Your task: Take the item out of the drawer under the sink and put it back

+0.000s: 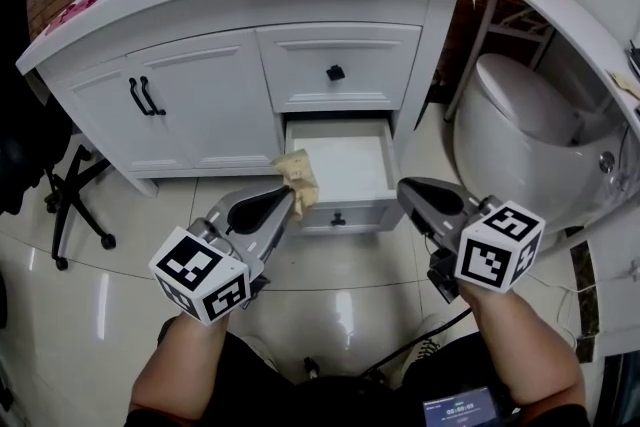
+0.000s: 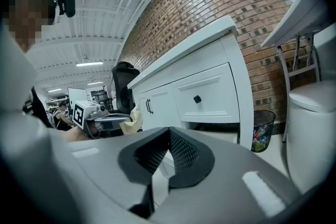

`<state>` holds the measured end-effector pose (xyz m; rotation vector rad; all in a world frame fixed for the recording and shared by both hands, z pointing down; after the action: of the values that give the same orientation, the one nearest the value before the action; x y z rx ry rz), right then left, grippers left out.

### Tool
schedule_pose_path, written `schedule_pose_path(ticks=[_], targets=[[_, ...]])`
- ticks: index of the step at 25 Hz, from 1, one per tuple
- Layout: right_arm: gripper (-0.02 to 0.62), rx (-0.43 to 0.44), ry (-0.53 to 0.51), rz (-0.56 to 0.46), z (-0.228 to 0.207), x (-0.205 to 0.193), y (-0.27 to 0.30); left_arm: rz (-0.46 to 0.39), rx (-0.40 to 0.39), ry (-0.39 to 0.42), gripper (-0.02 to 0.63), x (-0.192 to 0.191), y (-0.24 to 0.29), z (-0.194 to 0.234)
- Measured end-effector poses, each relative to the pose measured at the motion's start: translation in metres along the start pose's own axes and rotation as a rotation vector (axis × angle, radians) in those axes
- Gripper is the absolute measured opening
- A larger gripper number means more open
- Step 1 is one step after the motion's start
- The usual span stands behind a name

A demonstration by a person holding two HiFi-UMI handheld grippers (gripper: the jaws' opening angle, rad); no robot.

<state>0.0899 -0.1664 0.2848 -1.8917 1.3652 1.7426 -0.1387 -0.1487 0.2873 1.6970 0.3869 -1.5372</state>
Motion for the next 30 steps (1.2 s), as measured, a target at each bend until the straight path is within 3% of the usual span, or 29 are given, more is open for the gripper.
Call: schedule_pose_path(ticks=[30], targets=[[0.003,-0.005,-0.007,0.0,0.0039,-0.0026,-0.0019,-0.004,0.021,0.001,0.011,-0.0066,0.0021,0.0006]])
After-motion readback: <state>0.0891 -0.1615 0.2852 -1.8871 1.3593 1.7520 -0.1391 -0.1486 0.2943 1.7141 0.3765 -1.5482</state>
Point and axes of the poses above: the fingertips, and each gripper's own axes: y forward along the fingers, z to its left, x out of its top, the point moved 6 cm from there along -y, backward along the fingers, and after that the axes turned 12 degrees about z, right-handed, at the moved point
